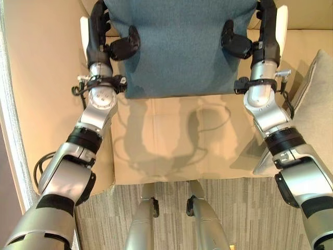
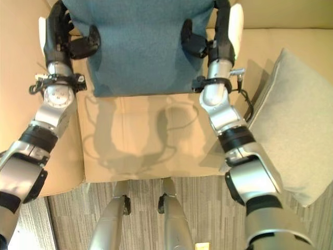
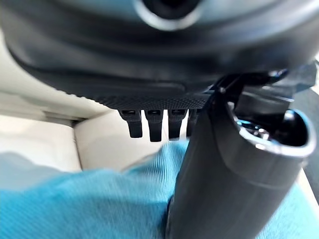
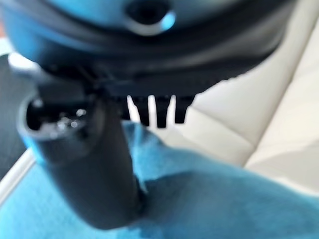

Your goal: Pick up all the scattered cushions and arrange them neatly on the sofa.

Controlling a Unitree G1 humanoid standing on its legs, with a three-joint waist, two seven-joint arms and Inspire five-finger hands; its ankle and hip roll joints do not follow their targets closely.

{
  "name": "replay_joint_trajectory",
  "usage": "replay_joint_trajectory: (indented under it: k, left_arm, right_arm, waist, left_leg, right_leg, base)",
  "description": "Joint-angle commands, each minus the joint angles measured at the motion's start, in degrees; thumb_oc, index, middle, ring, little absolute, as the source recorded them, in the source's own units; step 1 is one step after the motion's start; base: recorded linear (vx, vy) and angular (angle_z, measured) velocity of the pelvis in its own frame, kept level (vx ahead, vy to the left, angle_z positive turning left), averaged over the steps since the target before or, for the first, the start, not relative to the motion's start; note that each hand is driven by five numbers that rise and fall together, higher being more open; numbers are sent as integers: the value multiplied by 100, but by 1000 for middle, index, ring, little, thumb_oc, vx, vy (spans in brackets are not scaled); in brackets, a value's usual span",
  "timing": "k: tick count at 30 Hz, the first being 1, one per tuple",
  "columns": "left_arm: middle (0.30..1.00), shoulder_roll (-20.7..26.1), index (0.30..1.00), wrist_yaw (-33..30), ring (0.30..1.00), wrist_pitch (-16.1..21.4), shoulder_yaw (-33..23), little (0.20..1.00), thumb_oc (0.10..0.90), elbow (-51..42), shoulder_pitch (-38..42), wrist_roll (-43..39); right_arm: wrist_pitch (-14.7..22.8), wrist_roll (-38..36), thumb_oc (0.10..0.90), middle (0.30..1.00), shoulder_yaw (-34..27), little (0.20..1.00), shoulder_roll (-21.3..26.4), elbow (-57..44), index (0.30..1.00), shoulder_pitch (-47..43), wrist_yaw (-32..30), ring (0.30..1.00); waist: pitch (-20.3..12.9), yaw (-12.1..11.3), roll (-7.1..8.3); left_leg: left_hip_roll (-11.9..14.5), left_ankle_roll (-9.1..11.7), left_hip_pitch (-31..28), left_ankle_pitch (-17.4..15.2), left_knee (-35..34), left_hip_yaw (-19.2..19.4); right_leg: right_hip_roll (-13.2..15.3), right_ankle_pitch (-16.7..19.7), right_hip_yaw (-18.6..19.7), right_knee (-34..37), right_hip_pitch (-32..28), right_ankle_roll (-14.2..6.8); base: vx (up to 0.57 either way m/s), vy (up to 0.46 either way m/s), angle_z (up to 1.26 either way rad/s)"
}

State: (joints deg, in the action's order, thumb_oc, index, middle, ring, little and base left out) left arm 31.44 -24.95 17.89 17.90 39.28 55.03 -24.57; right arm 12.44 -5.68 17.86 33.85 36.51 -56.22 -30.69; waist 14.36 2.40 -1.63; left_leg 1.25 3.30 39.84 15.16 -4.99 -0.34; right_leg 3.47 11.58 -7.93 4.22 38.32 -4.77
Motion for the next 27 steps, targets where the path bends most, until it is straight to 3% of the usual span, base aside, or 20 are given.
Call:
replay_joint_trajectory:
  k: [1, 2, 3, 5, 7, 8, 11, 16, 22, 27]
  left_arm:
    - [900, 244, 900, -13, 900, 580, -507, 900, 800, -124, -761, -22]
    - [900, 241, 900, -19, 900, 572, -507, 900, 800, -148, -789, -15]
    - [900, 42, 900, 58, 900, 598, -918, 900, 800, -561, -1580, -16]
    - [900, -83, 900, 78, 900, 573, -1051, 900, 800, -757, -1949, 53]
    - [900, -527, 900, 177, 900, 517, -1382, 900, 800, -1302, -3043, 265]
    - [900, -531, 900, 170, 900, 507, -1378, 900, 800, -1326, -3067, 273]
    - [900, -1117, 900, 499, 900, 376, -1786, 900, 800, -2083, -4486, 363]
    - [900, -1516, 900, 944, 900, 130, -1796, 900, 800, -2316, -5702, 378]
    - [900, -1598, 900, 1311, 900, -161, -1649, 900, 800, -1735, -6541, 557]
    - [900, -1583, 900, 1430, 900, -276, -1551, 900, 800, -1315, -6775, 748]
  right_arm:
    - [390, -61, 800, 900, -603, 900, 307, -117, 900, 733, 39, 900]
    - [382, -56, 800, 900, -614, 900, 305, -142, 900, 766, 41, 900]
    - [371, 10, 800, 900, -980, 900, 231, -350, 900, 1525, 155, 900]
    - [364, 58, 800, 900, -1183, 900, 202, -495, 900, 1916, 212, 900]
    - [359, 267, 800, 900, -1592, 900, -47, -847, 900, 3030, 400, 900]
    - [349, 273, 800, 900, -1602, 900, -52, -873, 900, 3061, 402, 900]
    - [291, 600, 800, 900, -2053, 900, -487, -1435, 900, 4524, 796, 900]
    - [251, 771, 800, 900, -2190, 900, -969, -1727, 900, 5644, 1137, 900]
    - [170, 571, 800, 900, -1797, 900, -1440, -1381, 900, 6284, 1605, 900]
    - [166, 629, 800, 900, -1571, 900, -1475, -1170, 900, 6444, 1740, 900]
  waist:
    - [-848, -44, 223]
    - [-861, -41, 226]
    - [-881, -62, 241]
    - [-909, -71, 248]
    - [-960, -97, 289]
    - [-968, -94, 292]
    - [-1026, -126, 337]
    - [-1045, -166, 313]
    - [-1041, -242, 243]
    - [-1043, -278, 223]
  left_leg:
    - [-87, 387, -404, -748, -1, 176]
    - [-94, 383, -389, -715, -1, 174]
    - [-80, 389, -580, -796, -1, 178]
    - [-85, 388, -653, -780, -1, 167]
    - [-54, 389, -1013, -902, -1, 164]
    - [-63, 384, -1000, -869, -1, 160]
    - [39, 395, -1582, -1005, -1, 165]
    - [119, 378, -2135, -1017, -1, 228]
    - [154, 340, -2844, -1087, -1, 273]
    - [179, 327, -3147, -1124, -1, 294]
  right_leg:
    - [115, -378, -130, 78, -254, -552]
    - [123, -353, -133, 78, -241, -551]
    - [113, -430, -178, 78, -448, -533]
    - [124, -433, -208, 78, -544, -522]
    - [120, -548, -286, 78, -939, -496]
    - [129, -523, -290, 78, -929, -495]
    - [113, -708, -379, 78, -1588, -461]
    - [115, -849, -508, 78, -2175, -423]
    - [75, -1021, -633, 78, -2916, -357]
    - [23, -1122, -645, 78, -3280, -316]
  base:
    - [6, -32, 4]
    - [58, -55, 1]
    - [31, -27, 3]
    - [23, -22, 13]
    - [66, -44, 20]
    - [96, -53, 15]
    - [85, -44, 7]
    - [79, -46, -2]
    - [34, -33, 7]
    - [-4, -30, 8]
